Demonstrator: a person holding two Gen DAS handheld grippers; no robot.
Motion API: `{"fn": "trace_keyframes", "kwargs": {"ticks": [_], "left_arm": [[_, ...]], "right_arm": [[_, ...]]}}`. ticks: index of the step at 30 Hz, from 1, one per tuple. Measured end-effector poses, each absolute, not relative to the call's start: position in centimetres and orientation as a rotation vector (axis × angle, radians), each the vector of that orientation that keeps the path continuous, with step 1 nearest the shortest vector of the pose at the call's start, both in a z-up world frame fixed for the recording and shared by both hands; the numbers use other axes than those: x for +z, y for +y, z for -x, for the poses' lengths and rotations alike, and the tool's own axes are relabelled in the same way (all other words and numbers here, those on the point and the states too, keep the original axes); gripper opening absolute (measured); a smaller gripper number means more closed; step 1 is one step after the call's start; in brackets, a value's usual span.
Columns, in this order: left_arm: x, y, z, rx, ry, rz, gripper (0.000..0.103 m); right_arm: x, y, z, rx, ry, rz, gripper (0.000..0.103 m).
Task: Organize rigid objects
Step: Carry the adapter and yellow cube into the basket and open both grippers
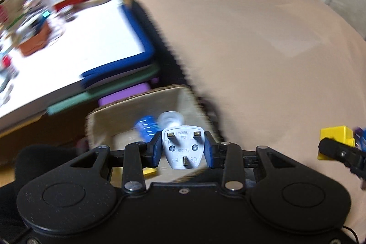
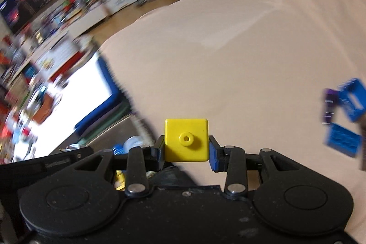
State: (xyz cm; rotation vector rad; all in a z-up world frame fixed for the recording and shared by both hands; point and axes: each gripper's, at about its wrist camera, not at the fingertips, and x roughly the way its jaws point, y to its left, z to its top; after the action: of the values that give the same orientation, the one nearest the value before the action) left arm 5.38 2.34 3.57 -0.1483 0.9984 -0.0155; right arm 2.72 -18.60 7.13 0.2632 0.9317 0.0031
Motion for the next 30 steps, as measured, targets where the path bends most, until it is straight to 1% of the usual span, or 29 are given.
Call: {"fn": "trace_keyframes", "kwargs": {"ticks": [5, 12, 18, 30], "left_arm": [[2.1, 6.4, -5.8, 0.086, 1.024, 0.237, 0.036], [0.2, 8.3, -6.1, 0.150, 1.080, 0.318, 0.036], [-0.5, 8.9, -6.6, 0.192, 1.111, 0.328, 0.036], [-0.9, 8.9, -7.0, 0.214, 1.137, 0.312, 0.036]], "right_arm": [[5.7, -12.9, -5.4, 0.076, 1.000, -0.204, 0.036], [2.5, -7.4, -7.8, 0.109, 1.086, -0.155, 0.036], [0.4, -5.5, -8.6, 0.093, 1.130, -0.123, 0.036], [-0.3, -5.6, -9.4, 0.061, 1.128, -0.098, 0.036]]}}
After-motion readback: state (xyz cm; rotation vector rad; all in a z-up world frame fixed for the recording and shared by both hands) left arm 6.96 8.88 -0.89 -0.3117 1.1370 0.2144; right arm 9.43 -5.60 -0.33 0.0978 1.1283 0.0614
